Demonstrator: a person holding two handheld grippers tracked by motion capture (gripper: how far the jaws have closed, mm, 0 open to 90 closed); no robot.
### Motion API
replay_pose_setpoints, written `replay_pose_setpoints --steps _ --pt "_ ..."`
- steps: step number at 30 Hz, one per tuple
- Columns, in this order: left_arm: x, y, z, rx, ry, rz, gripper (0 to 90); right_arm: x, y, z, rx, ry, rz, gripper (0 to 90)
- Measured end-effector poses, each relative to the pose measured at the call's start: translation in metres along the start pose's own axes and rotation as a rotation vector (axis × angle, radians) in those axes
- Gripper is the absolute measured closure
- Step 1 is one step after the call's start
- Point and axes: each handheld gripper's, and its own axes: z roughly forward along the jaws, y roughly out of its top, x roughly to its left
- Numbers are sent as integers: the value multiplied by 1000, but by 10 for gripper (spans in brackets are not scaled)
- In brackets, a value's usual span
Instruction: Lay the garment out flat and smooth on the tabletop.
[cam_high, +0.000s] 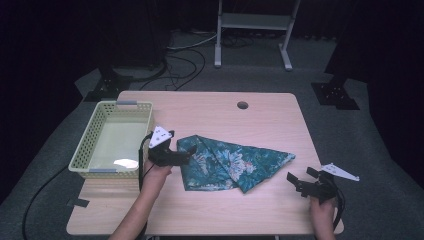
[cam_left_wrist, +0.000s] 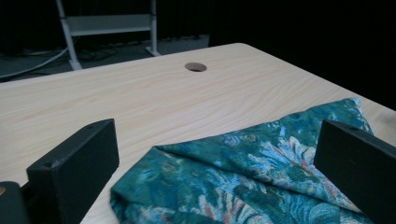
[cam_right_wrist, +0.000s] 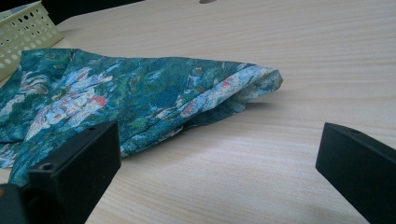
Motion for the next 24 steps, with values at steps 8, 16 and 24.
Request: replay_pose_setpoints --steps 8,16,24 --pt "-7 -27 -36 0 -15 31 0 0 0 0 1 -4 -3 0" --pt "-20 -78 -63 108 5 33 0 1 0 1 8 -10 -6 0" --pt "-15 -94 -80 33 -23 -25 0 1 0 1 8 -12 -5 0"
